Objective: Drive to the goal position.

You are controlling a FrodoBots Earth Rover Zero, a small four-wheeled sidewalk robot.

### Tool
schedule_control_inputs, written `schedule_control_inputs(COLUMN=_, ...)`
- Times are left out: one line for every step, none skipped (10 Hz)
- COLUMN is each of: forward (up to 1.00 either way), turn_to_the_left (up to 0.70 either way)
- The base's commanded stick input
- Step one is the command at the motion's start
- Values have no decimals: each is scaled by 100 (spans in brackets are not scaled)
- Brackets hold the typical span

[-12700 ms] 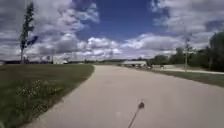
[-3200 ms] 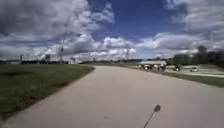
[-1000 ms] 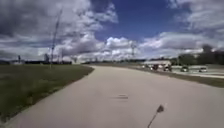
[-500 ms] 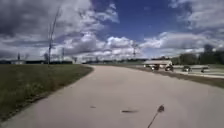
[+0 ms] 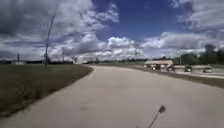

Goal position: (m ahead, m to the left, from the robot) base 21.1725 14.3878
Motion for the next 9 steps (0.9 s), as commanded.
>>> schedule_control_inputs(forward=100, turn_to_the_left=0)
schedule_control_inputs(forward=100, turn_to_the_left=0)
schedule_control_inputs(forward=100, turn_to_the_left=0)
schedule_control_inputs(forward=100, turn_to_the_left=0)
schedule_control_inputs(forward=100, turn_to_the_left=0)
schedule_control_inputs(forward=100, turn_to_the_left=0)
schedule_control_inputs(forward=100, turn_to_the_left=0)
schedule_control_inputs(forward=100, turn_to_the_left=0)
schedule_control_inputs(forward=100, turn_to_the_left=0)
